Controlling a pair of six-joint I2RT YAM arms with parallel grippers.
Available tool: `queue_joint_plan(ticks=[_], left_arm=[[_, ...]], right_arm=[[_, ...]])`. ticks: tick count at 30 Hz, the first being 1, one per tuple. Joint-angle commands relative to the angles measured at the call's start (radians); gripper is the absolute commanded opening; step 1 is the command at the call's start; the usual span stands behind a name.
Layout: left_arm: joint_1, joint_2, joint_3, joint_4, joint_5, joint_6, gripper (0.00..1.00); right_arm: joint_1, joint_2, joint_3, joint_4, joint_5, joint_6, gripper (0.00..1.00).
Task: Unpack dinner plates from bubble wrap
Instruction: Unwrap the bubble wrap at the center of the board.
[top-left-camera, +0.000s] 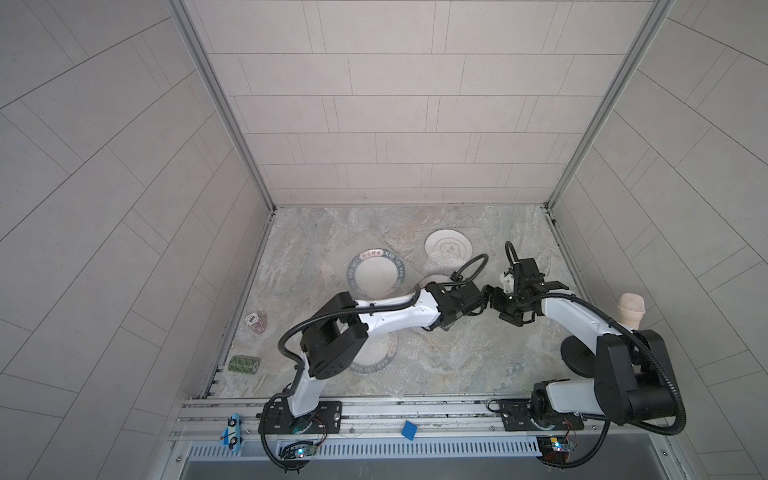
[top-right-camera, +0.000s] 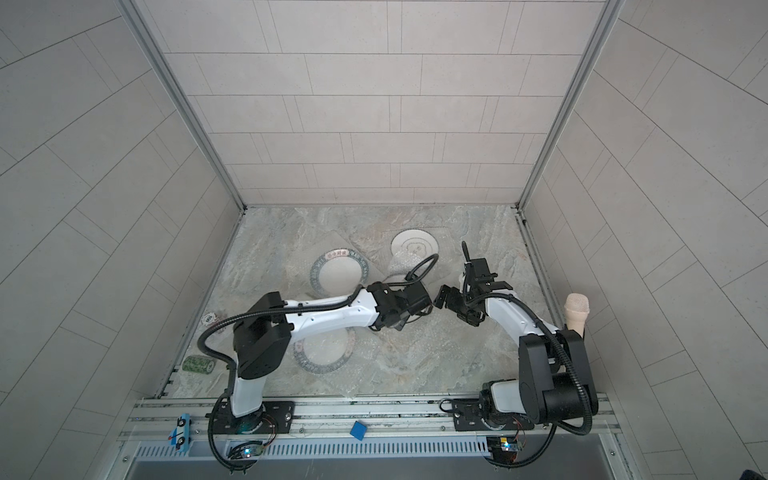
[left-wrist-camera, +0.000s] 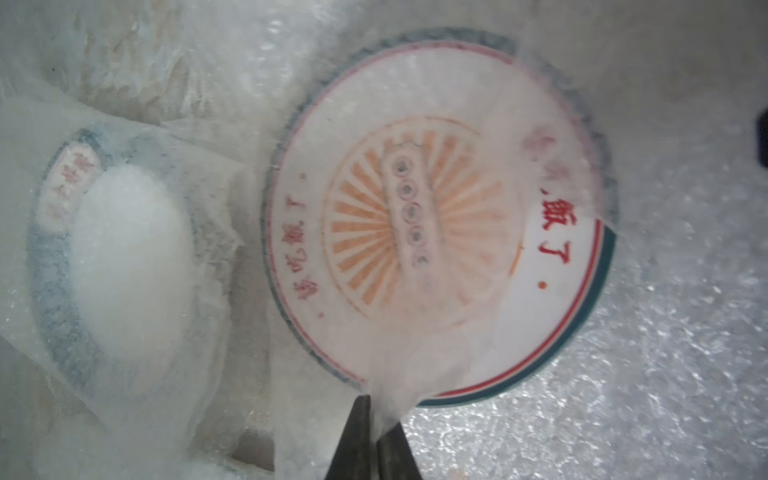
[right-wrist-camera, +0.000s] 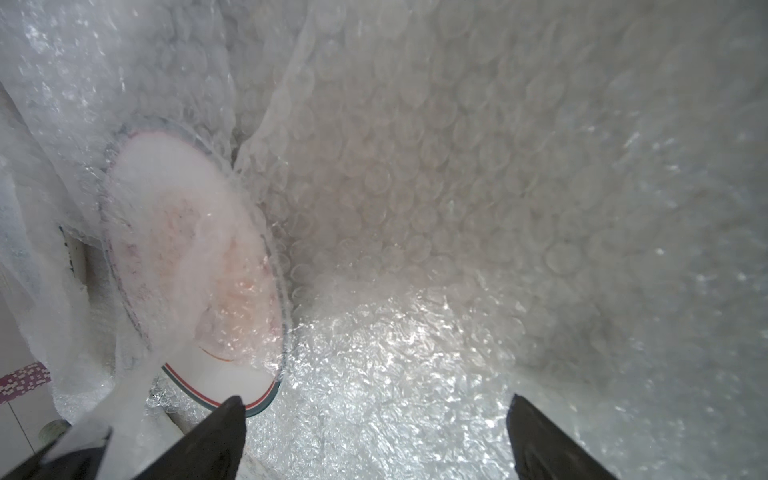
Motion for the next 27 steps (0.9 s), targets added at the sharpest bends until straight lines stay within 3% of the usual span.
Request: queue_joint_plan(ticks=[1,10,16,27], left_arm=[[0.086,-0.122,-0.096,0.064,0.08,-0.068,0.09],[0.325,-0.267,-0.36,0.274,0.367,-0.13,0.1],[0.416,-0.306,-0.463,0.326,0.422,-0.164,0.09],[0.398,-0.331,-0.52,0.371,0.498,-0.117,0.08]], right_arm=[[-0.002,0.025,0.002,0.005,0.031,-0.001,0.99],[-0.025,0.079,0.004,0.006,0.095,0.051,0.98],[-0.075,0.076,-0.012,0.002,0.14,0.077,0.97],[-0.169,0.15,0.058,0.018,0.17,0.109,0.97]])
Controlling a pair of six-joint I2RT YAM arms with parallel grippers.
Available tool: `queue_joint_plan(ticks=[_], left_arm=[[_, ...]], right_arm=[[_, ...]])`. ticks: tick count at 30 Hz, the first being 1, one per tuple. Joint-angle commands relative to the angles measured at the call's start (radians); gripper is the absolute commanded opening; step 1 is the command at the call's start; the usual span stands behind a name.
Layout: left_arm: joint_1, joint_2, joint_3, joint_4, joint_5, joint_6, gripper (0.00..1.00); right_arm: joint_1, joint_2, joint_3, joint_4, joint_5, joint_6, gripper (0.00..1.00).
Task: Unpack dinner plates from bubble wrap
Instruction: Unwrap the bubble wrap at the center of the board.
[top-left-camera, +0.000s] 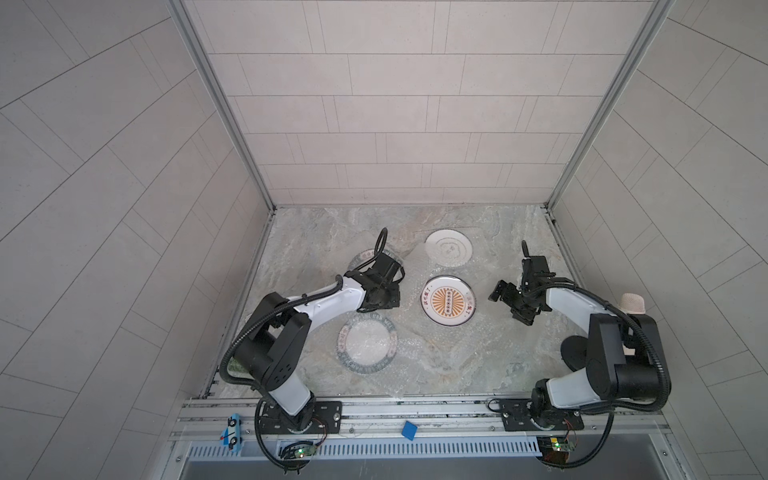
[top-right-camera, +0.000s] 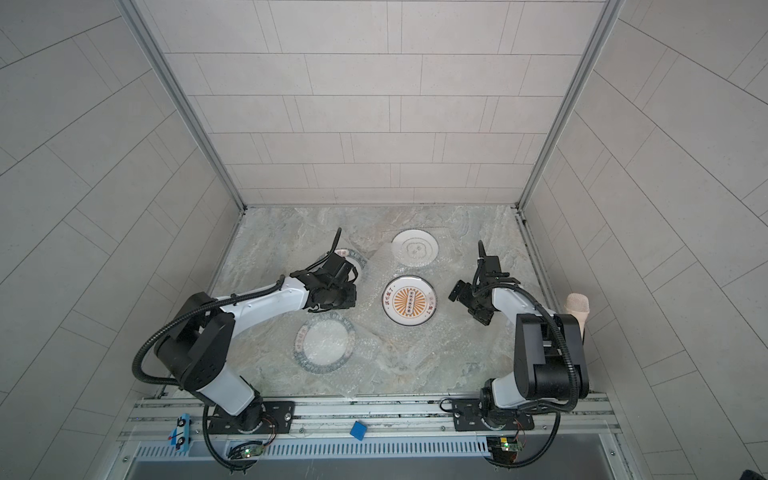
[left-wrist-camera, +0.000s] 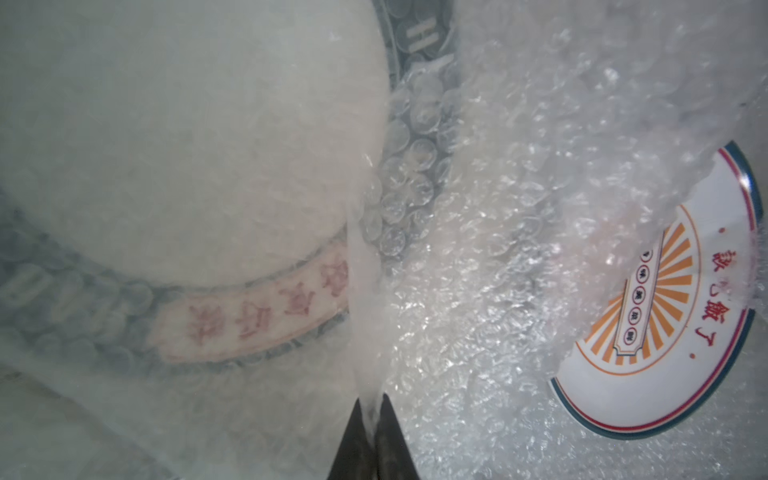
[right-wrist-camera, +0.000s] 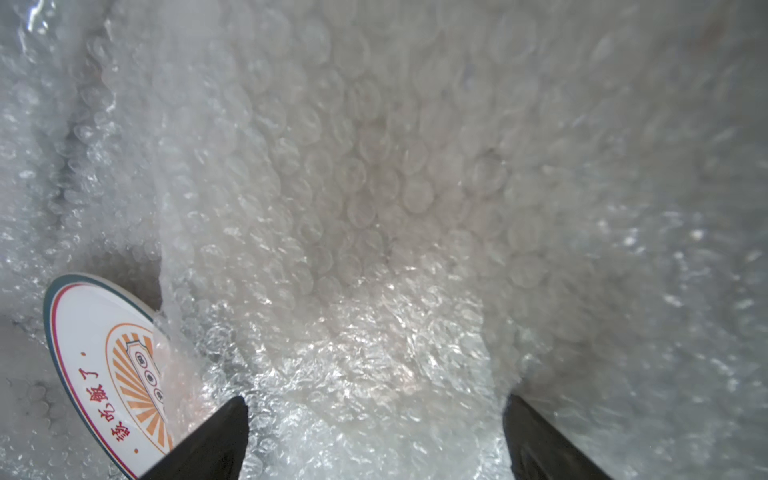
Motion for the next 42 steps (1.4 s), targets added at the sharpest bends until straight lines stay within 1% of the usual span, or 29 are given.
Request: queue_joint_plan(ticks=[1,4,6,10,13,15,19,20,22,24,25,27,29,31,34,36,37,40,42], left_arm=[[-0.032,-0.035,-0.035,0.017,0.007,0.006,0.08],[-0.056,-0.049,-0.07,0.035,-0.011,-0.032,0.08],[-0.087,-0.062,-0.089,0.044,-0.043,-0.054,0.08],[-0.157,-0.055,-0.109,0.075,-0.083,-0.098,0.08],[-0.165,-0.046,-0.128,0.101,-0.09,-0.154,0.09],[-0.164,-0.073,-0.142,0.101,-0.125,-0.176,0.14],[-0.153,-0.151,-0.151,0.062,-0.207,-0.187,0.32],[-0.145,-0.166,-0.149,0.044,-0.224,-0.193,0.37],[-0.112,-0.214,-0.148,0.016,-0.235,-0.188,0.44],[-0.082,-0.266,-0.144,0.013,-0.225,-0.171,0.47],[-0.077,-0.29,-0.136,0.019,-0.222,-0.143,0.48],[-0.08,-0.333,-0.089,0.025,-0.202,-0.054,0.53],[-0.091,-0.341,-0.024,0.007,-0.161,-0.003,0.57],[-0.127,-0.313,0.058,-0.015,-0.116,0.058,0.63],[-0.215,-0.229,0.188,-0.067,-0.076,0.121,0.69],[-0.258,-0.153,0.249,-0.066,-0.014,0.134,0.71],[-0.267,-0.119,0.266,-0.062,0.013,0.128,0.71],[-0.27,0.0,0.299,-0.022,0.136,0.08,0.71],[-0.256,0.075,0.306,0.001,0.206,0.041,0.7]], right_arm=[[-0.033,0.05,0.02,0.002,0.062,0.029,0.97],[-0.066,0.098,0.039,0.023,0.052,0.041,0.97],[-0.086,0.123,0.045,0.04,0.044,0.044,0.96],[-0.091,0.153,0.074,0.051,0.044,0.047,0.96],[-0.091,0.159,0.096,0.043,0.054,0.048,0.96],[-0.095,0.157,0.099,0.036,0.068,0.046,0.96],[-0.102,0.149,0.102,0.025,0.074,0.04,0.96],[-0.102,0.144,0.102,0.023,0.072,0.038,0.96],[-0.102,0.13,0.1,0.022,0.063,0.032,0.96],[-0.1,0.114,0.102,0.011,0.061,0.025,0.96],[-0.099,0.105,0.102,0.006,0.06,0.021,0.96],[-0.095,0.076,0.103,-0.008,0.052,0.007,0.96],[-0.085,0.034,0.106,-0.023,0.051,-0.011,0.96],[-0.07,-0.022,0.112,-0.045,0.072,-0.024,0.97],[-0.053,-0.106,0.135,-0.098,0.138,-0.043,1.0],[-0.047,-0.155,0.153,-0.131,0.182,-0.058,1.0],[-0.046,-0.169,0.158,-0.14,0.184,-0.065,1.0],[-0.026,-0.193,0.167,-0.141,0.13,-0.088,1.0],[0.015,-0.196,0.169,-0.143,0.112,-0.098,1.0]])
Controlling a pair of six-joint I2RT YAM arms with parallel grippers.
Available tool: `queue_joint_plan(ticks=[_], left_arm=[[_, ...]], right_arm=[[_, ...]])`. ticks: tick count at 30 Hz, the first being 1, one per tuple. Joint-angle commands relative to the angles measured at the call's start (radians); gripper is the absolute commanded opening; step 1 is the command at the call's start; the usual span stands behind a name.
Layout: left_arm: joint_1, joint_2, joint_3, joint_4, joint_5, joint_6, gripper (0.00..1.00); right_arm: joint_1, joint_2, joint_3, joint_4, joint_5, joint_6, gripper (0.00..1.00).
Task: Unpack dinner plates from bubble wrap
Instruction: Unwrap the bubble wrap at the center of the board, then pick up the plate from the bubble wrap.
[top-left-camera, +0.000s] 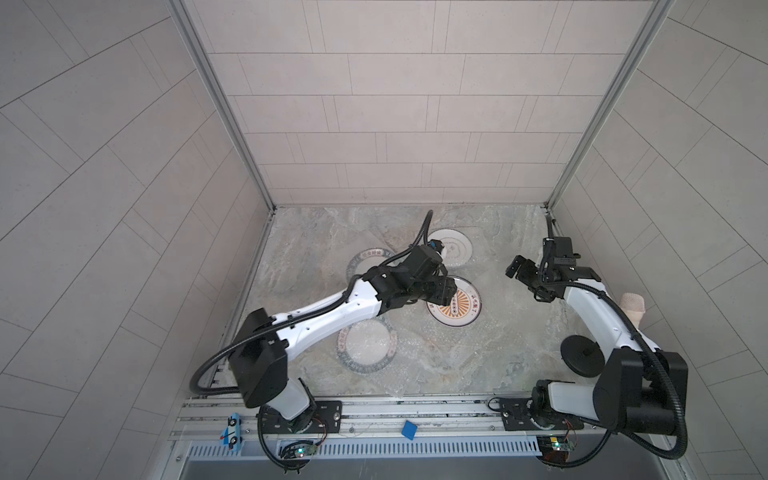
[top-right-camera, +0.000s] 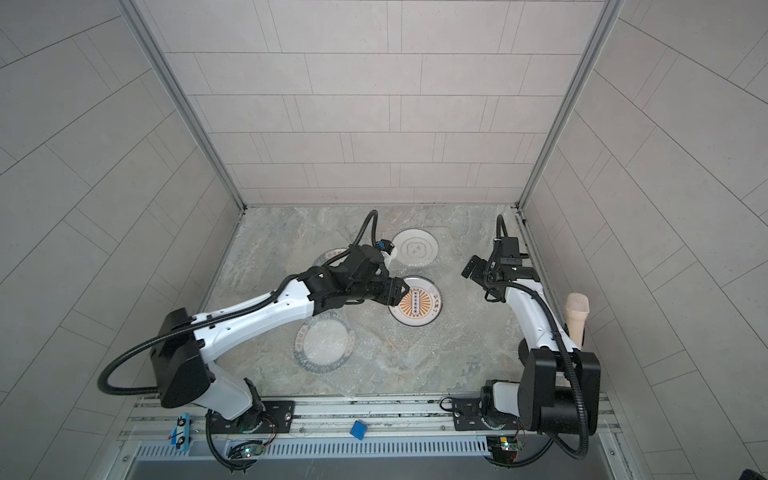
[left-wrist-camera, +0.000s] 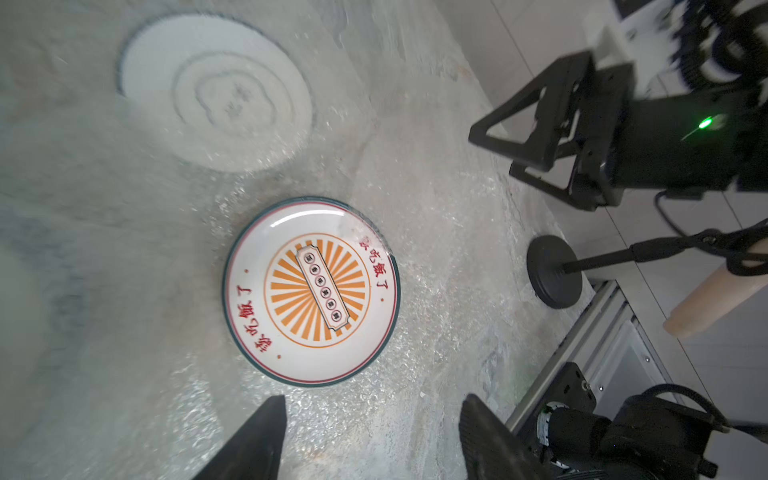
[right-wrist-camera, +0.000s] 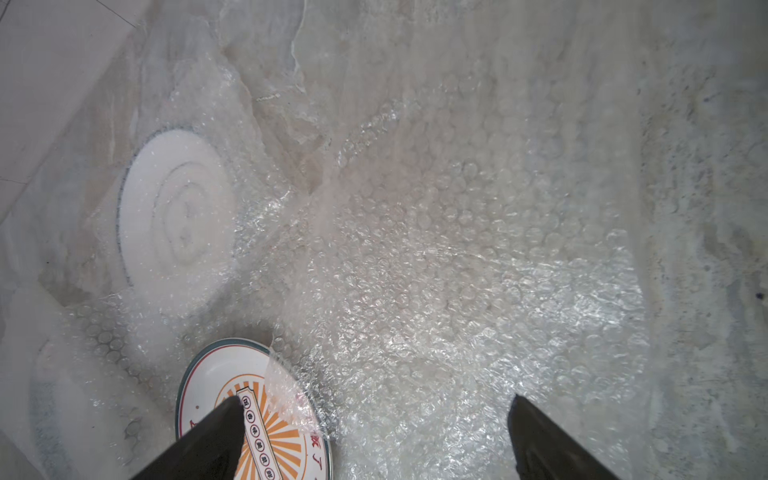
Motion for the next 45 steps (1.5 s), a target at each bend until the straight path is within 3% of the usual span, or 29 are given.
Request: queue_joint_plan(ticks=[1,7,10,14,17,36,45], left_arm=[[0.03,0.118,-0.002,-0.005,0.158,-0.058,0.69],[0.132,0.184,-0.162,0.186,0.256,-0.247,0.67],[0.167,0.182,-0.215,0.208,0.237,-0.258,0.67],[0.186,0.226,-0.232,0.285,0.292,-0.283,0.68],[0.199,0.248,-0.247,0.357,0.312,-0.322,0.63],[0.222,0.302,-0.258,0.426,0.281,-0.393,0.36],[0.232,0.335,-0.258,0.475,0.293,-0.42,0.27]], right_arm=[[0.066,-0.004,0.004,-0.051,-0.008,-0.037,1.0],[0.174,0.007,-0.049,-0.017,-0.038,-0.046,1.0],[0.18,0.01,-0.098,0.021,-0.087,-0.044,1.0],[0.197,0.027,-0.139,0.074,-0.166,-0.047,1.0],[0.198,0.033,-0.173,0.126,-0.232,-0.036,1.0],[0.197,0.043,-0.186,0.119,-0.196,-0.06,1.0],[0.198,0.037,-0.187,0.115,-0.189,-0.061,1.0]])
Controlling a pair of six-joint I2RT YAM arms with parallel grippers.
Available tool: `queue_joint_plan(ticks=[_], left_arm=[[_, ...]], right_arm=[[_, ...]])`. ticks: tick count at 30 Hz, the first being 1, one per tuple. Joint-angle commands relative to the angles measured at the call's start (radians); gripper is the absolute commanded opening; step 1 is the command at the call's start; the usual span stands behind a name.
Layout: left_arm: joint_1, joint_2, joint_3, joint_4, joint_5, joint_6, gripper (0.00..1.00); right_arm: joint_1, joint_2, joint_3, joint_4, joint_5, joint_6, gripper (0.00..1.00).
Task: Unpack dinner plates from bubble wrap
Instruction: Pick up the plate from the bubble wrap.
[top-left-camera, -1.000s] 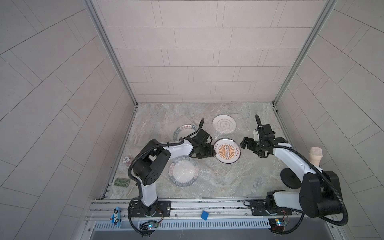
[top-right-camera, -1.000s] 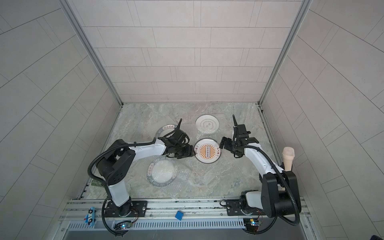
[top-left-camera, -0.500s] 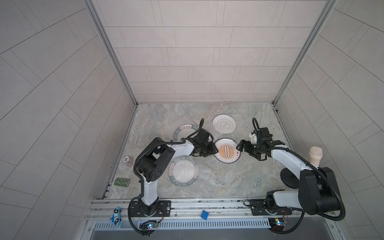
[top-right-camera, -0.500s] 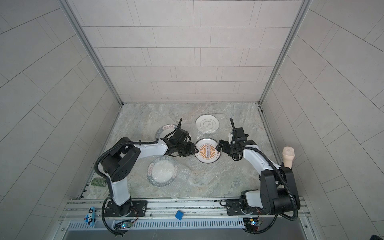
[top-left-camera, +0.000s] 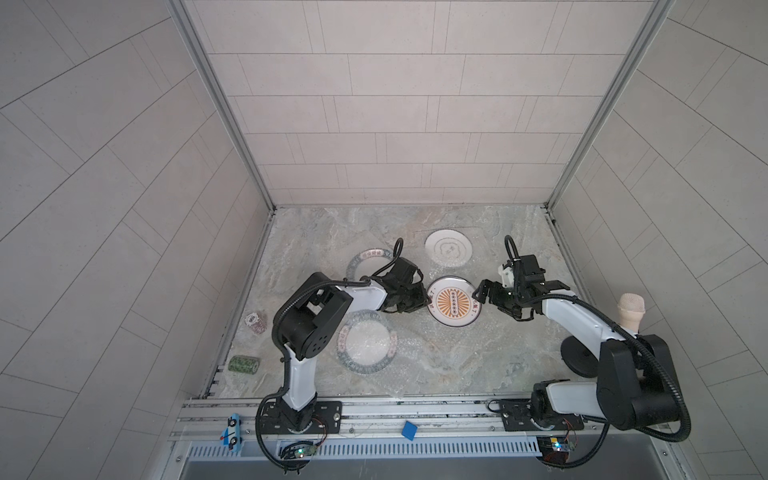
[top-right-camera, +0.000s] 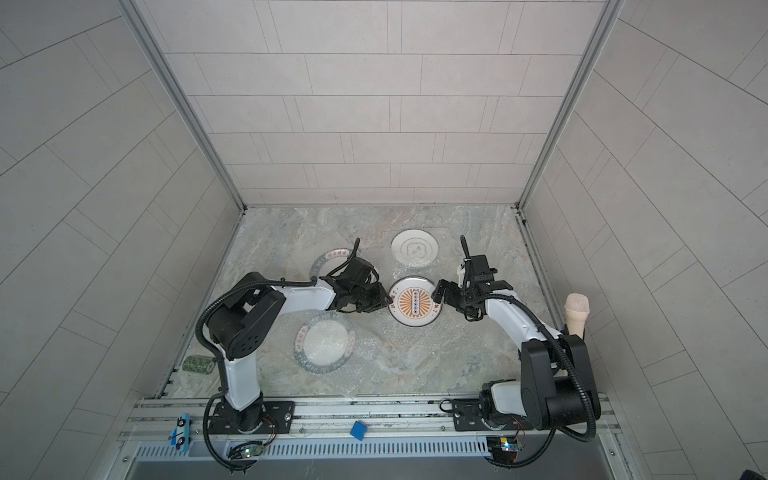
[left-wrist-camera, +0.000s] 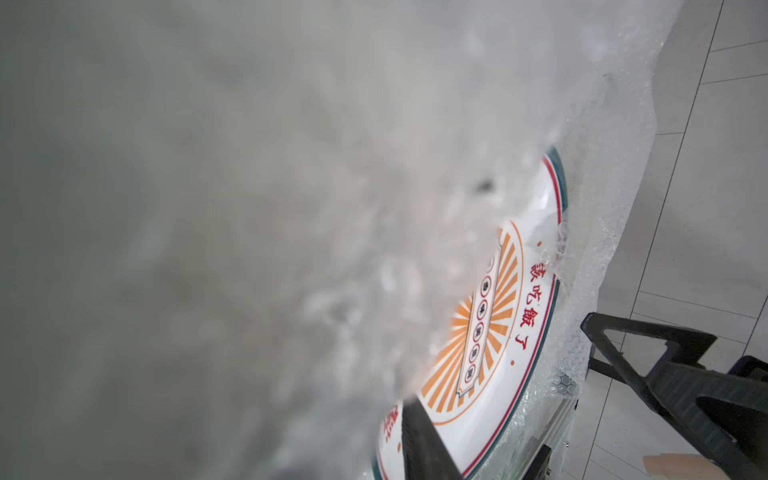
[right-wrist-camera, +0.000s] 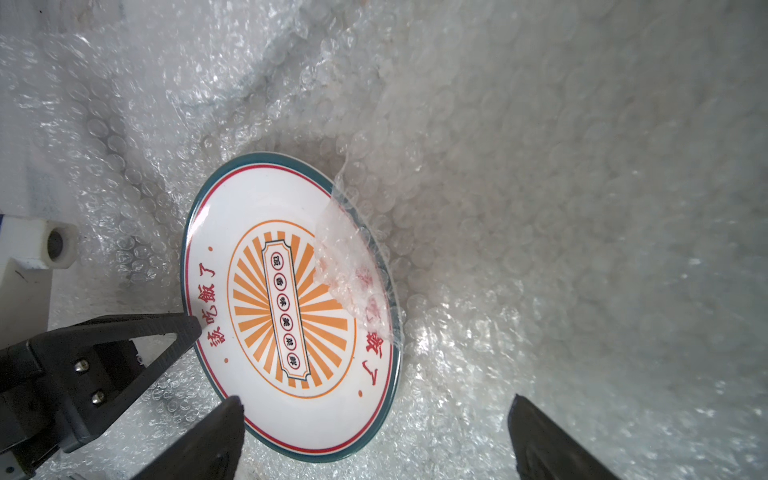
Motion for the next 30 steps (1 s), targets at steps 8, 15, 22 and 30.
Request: queue_joint_plan(ticks=[8,15,22,30], left_arm=[[0.005,0.045,0.002,0.054,0.011,-0.033,0.21],[0.005,0.04,0.006,0.056,0.018,-0.045,0.12],[0.006,-0.031,-0.014,0.047,0.031,-0.066,0.03],[0.025,-0.137,-0.046,-0.037,0.046,-0.045,0.02]], right_arm=[[0.0,-0.002,0.019,-0.042,0.055,-0.007,1.0],[-0.001,-0.012,0.02,-0.017,0.022,-0.004,1.0],[0.0,-0.025,0.029,0.004,-0.001,-0.012,1.0],[-0.003,0.028,0.077,-0.003,0.002,-0.036,1.0]])
